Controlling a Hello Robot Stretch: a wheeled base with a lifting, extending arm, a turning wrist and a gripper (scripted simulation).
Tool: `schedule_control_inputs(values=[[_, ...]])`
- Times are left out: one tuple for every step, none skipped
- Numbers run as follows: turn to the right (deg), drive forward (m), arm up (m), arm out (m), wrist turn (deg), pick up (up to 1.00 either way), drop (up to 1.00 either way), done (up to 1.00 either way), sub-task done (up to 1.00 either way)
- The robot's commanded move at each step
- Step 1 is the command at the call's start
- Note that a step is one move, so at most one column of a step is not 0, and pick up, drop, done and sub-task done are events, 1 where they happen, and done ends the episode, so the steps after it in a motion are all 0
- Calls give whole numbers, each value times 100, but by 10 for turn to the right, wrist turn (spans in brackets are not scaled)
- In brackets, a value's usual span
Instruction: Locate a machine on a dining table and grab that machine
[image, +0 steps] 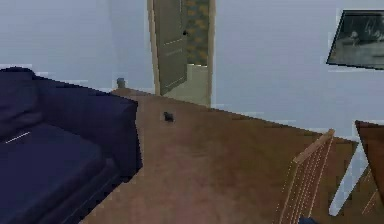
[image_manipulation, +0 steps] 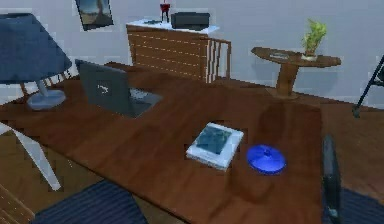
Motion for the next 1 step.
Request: schedule_control_inputs(values=[[0,50,0,0,0,0,0,0,0]])
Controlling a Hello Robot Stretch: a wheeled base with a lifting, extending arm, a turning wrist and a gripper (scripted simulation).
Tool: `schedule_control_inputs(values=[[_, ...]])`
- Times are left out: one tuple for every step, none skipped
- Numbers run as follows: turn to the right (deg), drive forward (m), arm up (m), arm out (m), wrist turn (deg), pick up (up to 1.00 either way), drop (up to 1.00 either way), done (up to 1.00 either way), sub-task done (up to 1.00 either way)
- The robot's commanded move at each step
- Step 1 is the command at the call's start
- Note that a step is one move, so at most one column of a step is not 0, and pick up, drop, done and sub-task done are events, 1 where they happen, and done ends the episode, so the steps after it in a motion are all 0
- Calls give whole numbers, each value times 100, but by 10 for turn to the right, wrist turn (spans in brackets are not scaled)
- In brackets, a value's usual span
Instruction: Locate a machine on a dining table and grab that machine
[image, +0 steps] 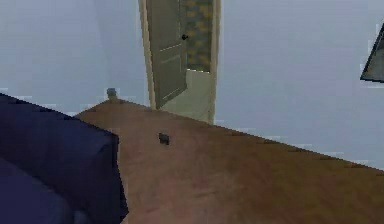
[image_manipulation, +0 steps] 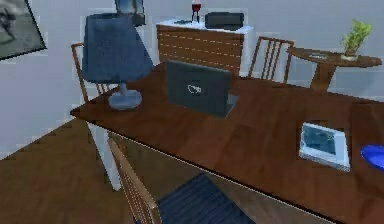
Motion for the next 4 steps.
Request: schedule_control_inputs(values=[[300,0,0,0,0,0,0,0,0],[0,30,0,0,0,0,0,0,0],[240,0,0,0,0,0,0,0,0],[0,60,0,0,0,0,0,0,0]])
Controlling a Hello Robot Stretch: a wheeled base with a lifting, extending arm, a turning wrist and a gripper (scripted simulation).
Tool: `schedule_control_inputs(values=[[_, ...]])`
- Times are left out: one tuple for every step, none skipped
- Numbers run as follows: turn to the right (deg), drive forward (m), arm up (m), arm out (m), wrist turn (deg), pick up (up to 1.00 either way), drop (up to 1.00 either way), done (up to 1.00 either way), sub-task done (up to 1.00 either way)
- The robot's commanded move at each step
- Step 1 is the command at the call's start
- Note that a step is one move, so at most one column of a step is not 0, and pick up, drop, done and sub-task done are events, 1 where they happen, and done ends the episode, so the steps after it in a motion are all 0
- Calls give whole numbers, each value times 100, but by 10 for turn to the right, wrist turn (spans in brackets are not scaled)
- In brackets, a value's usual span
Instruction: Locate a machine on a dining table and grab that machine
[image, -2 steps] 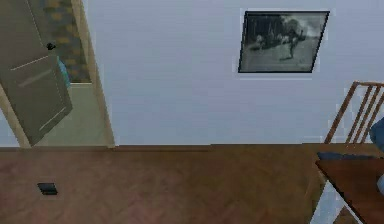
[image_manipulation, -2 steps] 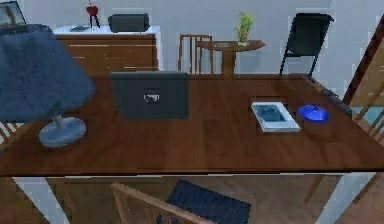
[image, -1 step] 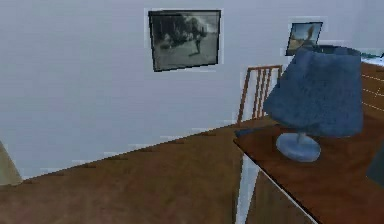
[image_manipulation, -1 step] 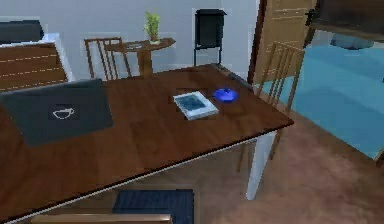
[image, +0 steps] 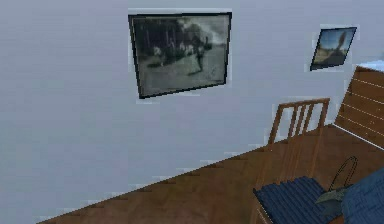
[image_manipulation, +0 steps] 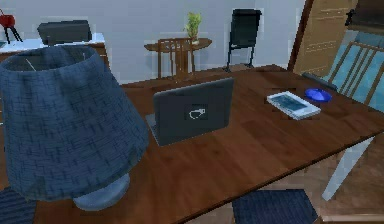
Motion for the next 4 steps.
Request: schedule_control_inputs(values=[[0,0,50,0,0,0,0,0,0],[0,0,38,0,0,0,0,0,0],[0,0,0,44,0,0,0,0,0],[0,0,0,0,450,0,0,0,0]])
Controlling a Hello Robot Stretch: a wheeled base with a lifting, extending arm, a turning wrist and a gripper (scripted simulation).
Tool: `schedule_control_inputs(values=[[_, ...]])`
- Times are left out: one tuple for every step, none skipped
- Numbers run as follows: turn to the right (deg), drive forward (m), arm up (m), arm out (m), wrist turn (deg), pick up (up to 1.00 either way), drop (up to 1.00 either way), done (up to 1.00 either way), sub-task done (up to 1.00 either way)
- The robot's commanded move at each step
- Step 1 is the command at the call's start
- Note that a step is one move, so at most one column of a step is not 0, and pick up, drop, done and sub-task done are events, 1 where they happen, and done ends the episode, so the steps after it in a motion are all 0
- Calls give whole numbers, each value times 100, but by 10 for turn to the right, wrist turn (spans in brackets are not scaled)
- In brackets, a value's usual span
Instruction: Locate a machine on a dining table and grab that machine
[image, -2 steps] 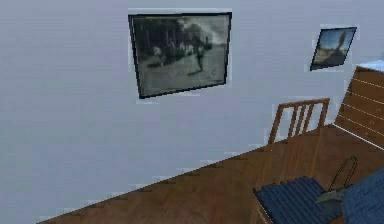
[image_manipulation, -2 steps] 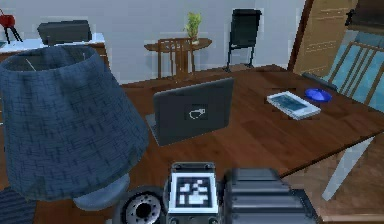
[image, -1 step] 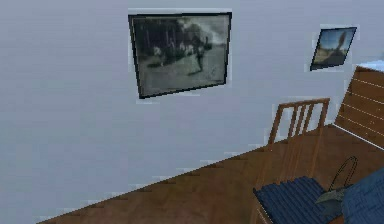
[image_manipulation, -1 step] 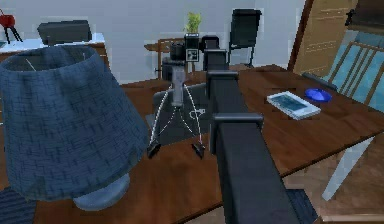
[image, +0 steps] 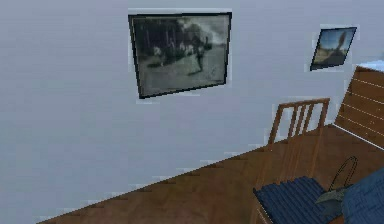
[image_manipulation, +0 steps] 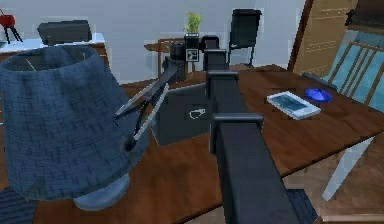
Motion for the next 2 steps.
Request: schedule_control_inputs(values=[[0,0,0,0,450,0,0,0,0],[0,0,0,0,450,0,0,0,0]])
